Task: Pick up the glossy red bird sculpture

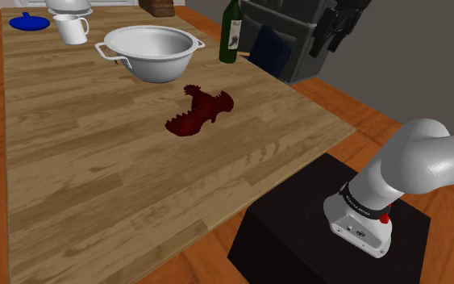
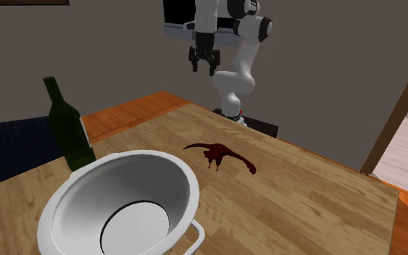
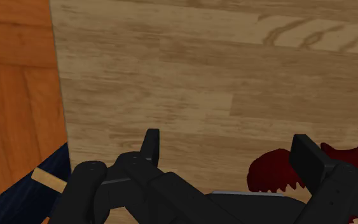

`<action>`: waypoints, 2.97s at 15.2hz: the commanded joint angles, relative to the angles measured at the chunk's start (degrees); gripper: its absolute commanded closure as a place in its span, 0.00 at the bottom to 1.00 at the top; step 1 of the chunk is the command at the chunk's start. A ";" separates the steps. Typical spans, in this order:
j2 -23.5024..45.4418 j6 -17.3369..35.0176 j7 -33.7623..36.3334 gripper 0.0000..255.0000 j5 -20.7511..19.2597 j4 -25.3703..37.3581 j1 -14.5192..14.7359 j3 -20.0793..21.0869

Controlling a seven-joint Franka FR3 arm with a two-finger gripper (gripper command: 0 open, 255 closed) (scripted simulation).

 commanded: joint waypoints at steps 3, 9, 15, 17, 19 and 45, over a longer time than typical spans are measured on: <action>3.03 2.72 1.14 0.00 0.75 0.15 0.56 1.54; 13.21 10.29 4.54 0.00 2.16 2.30 1.89 6.12; 24.65 16.55 8.23 0.00 1.88 6.94 2.77 10.52; 28.69 18.27 9.59 0.00 1.33 9.02 3.01 11.92; 32.82 19.76 11.03 0.00 0.52 11.38 3.25 13.27; 53.71 28.71 18.78 1.00 -6.68 21.15 5.75 17.55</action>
